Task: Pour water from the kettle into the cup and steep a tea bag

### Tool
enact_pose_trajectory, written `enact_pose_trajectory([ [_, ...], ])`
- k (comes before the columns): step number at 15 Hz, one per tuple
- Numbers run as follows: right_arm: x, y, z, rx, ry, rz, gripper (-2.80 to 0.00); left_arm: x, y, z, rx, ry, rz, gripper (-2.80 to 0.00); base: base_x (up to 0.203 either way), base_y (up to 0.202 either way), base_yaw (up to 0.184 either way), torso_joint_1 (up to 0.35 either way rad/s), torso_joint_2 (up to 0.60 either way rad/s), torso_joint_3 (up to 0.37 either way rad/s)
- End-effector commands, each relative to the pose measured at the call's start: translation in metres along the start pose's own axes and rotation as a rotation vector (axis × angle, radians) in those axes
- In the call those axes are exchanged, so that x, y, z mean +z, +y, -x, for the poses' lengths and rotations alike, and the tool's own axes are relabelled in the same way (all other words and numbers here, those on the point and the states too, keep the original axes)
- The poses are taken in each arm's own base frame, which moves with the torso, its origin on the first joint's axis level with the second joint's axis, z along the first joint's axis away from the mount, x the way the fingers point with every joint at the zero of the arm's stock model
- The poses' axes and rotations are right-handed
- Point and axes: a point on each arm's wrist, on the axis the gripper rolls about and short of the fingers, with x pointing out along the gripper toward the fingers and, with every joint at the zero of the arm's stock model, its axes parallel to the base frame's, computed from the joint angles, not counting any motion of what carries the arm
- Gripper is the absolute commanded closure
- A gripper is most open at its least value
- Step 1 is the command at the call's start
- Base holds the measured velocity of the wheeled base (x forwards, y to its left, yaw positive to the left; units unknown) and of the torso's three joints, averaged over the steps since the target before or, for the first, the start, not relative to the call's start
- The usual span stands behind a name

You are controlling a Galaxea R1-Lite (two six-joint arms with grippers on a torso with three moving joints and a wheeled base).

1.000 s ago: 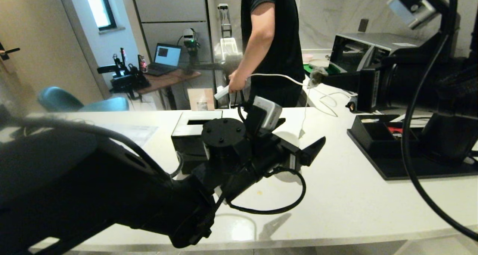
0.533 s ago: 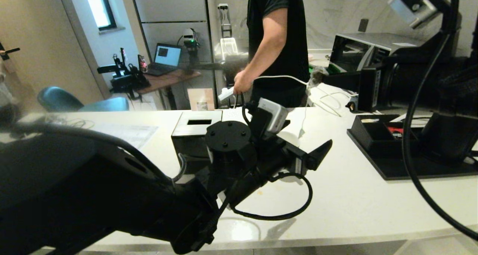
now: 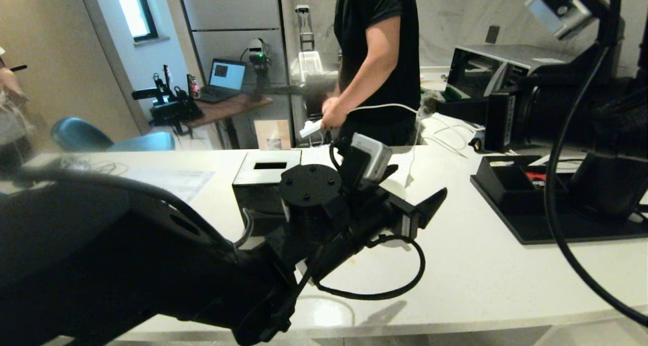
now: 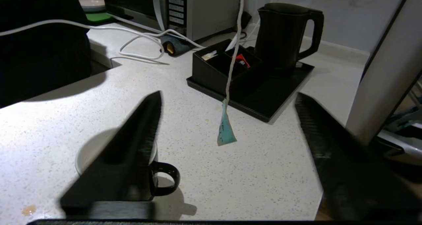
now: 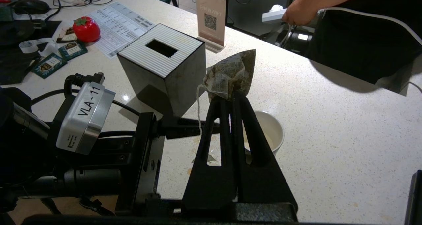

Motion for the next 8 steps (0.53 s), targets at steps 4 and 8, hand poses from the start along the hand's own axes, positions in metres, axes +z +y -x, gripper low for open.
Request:
enact_pose_trajectory([
  [4, -0.0008, 0.0001, -0.0014, 0.002, 0.003, 0.000, 0.00, 0.0010, 0.0003, 0.0000, 0.000, -0.008, 0.004, 0.00, 0.000, 0.000, 0.000, 0.000, 0.00, 0.000],
  [8, -0.0012, 0.0001, -0.0015, 0.001, 0.005, 0.000, 0.00, 0.0008, 0.0003, 0.0002, 0.001, -0.007, 0.004, 0.00, 0.000, 0.000, 0.000, 0.000, 0.00, 0.000],
])
